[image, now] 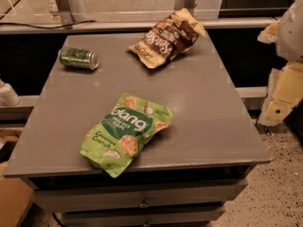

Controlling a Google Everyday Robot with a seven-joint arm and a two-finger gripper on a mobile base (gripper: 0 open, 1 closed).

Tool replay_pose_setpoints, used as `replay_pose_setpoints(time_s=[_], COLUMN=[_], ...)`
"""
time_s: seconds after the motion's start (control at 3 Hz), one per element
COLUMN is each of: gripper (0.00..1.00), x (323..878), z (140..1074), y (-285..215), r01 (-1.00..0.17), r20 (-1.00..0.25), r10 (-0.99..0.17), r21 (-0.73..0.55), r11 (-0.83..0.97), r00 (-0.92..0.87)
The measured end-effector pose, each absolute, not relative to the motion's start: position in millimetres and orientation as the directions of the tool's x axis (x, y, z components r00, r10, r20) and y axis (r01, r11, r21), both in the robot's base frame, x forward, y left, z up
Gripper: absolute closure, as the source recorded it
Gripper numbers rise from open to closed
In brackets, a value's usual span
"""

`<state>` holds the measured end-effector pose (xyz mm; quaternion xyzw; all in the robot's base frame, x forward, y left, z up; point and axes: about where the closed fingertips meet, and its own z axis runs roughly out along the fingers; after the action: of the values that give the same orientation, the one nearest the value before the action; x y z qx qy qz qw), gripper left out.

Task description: Pick green rice chip bag

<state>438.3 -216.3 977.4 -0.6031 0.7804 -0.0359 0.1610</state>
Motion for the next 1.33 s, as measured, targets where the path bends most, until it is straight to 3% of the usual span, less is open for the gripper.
replay_pose_setpoints(time_s=[0.67, 1.33], gripper=[0.00, 0.00], x=[438, 419], z=[980, 971], y=[-207, -132], r01=[-0.939, -0.965], r20=[-0.246, -0.404], r10=[-0.952, -0.914], r21=[-0.241, -0.232], r11=[0.244, 0.124], r00=[-0.184, -0.020])
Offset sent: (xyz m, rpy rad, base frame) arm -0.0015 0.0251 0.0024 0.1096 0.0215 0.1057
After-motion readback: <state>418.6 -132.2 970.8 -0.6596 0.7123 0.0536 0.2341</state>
